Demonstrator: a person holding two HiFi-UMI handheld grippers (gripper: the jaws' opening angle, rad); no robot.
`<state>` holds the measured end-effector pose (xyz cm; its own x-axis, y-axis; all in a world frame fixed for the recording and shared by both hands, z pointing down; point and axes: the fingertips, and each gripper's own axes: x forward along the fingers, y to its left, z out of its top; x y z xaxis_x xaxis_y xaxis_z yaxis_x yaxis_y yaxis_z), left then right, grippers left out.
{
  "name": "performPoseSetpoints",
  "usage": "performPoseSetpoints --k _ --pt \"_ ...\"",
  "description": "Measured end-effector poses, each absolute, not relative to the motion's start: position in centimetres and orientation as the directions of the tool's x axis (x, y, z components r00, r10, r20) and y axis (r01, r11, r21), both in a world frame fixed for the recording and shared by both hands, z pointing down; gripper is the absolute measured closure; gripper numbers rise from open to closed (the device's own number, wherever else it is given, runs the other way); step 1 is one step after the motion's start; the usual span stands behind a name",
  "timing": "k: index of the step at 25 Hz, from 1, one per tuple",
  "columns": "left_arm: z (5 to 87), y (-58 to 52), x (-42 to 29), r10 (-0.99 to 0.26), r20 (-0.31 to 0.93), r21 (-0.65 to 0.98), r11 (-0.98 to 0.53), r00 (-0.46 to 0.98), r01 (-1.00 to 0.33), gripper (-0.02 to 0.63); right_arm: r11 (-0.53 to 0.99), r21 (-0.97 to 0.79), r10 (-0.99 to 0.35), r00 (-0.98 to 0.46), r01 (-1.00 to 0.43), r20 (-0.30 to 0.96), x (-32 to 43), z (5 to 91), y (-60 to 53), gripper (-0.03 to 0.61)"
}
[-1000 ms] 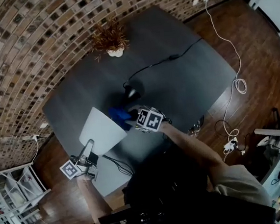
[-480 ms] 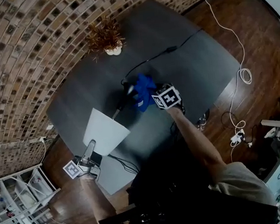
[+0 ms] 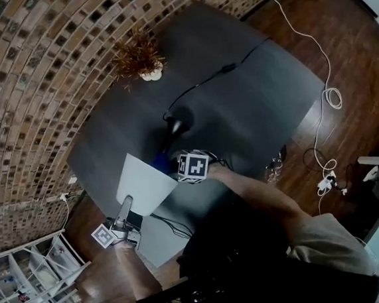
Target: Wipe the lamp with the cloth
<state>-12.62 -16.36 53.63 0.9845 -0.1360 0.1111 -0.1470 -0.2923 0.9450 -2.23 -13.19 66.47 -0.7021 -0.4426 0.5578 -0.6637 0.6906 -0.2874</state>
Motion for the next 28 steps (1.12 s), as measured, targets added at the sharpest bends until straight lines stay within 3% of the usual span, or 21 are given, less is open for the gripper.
performPoseSetpoints --k 2,4,7,9,12,16,19,21,22,25,26,28 --pt "53.7 -16.1 -12.5 -0.141 0.123 0.941 -0.299 0.982 -0.161 0.594 0.601 -0.286 -0.495 -0.628 -0.747 0.600 -0.3 67.8 -14.1 0.483" --pt "53.6 -16.1 -12.3 -0.147 0.144 0.919 -0.348 0.979 -0.187 0.593 0.407 -0.285 -0.566 -0.484 -0.868 0.667 5.2 69.1 -14.3 0.483" --pt "52.7 -16.2 -11.6 -0.156 0.169 0.826 -0.516 0.973 -0.226 0.584 0.082 -0.259 -0.620 -0.253 -0.962 0.742 15.3 69.8 -13.1 0.485" --pt "51.7 -16.1 -10.7 -0.142 0.171 0.714 -0.664 0.975 -0.222 0.572 0.031 -0.281 -0.665 -0.230 -0.959 0.711 18.3 68.3 -12.6 0.485" --pt "51.4 -14.7 -9.4 -0.077 0.207 0.567 -0.803 0.975 -0.184 0.569 0.157 -0.301 -0.714 -0.319 -0.940 0.624 16.8 63.8 -12.6 0.485" --pt "53.9 -11.2 -9.4 -0.002 0.293 0.477 -0.866 0.956 -0.149 0.571 0.369 -0.299 -0.782 -0.468 -0.880 0.412 10.0 53.8 -14.0 0.485" --pt "55.9 -8.8 -9.8 0.028 0.330 0.474 -0.869 0.943 -0.140 0.568 0.479 -0.053 -0.808 -0.464 -0.876 0.364 5.0 48.1 -14.6 0.485" --pt "56.5 -7.5 -9.8 0.057 0.335 0.504 -0.854 0.940 -0.128 0.568 0.565 0.213 -0.782 -0.435 -0.797 0.446 1.5 48.0 -14.5 0.483" --pt "56.6 -7.1 -9.8 0.067 0.330 0.525 -0.842 0.942 -0.124 0.542 0.611 0.312 -0.755 -0.417 -0.728 0.505 -0.1 49.0 -14.3 0.483" --pt "55.8 -6.8 -10.5 0.062 0.270 0.602 -0.790 0.961 -0.118 0.356 0.674 0.429 -0.708 -0.362 -0.601 0.607 -2.7 51.3 -13.2 0.483" --pt "55.1 -7.2 -11.0 0.038 0.215 0.637 -0.763 0.976 -0.111 0.289 0.678 0.437 -0.704 -0.353 -0.591 0.616 -2.9 51.5 -12.8 0.485" --pt "53.2 -8.8 -12.5 -0.056 0.061 0.725 -0.683 0.997 -0.083 0.225 0.687 0.429 -0.695 -0.359 -0.586 0.623 -2.7 51.7 -11.5 0.485"
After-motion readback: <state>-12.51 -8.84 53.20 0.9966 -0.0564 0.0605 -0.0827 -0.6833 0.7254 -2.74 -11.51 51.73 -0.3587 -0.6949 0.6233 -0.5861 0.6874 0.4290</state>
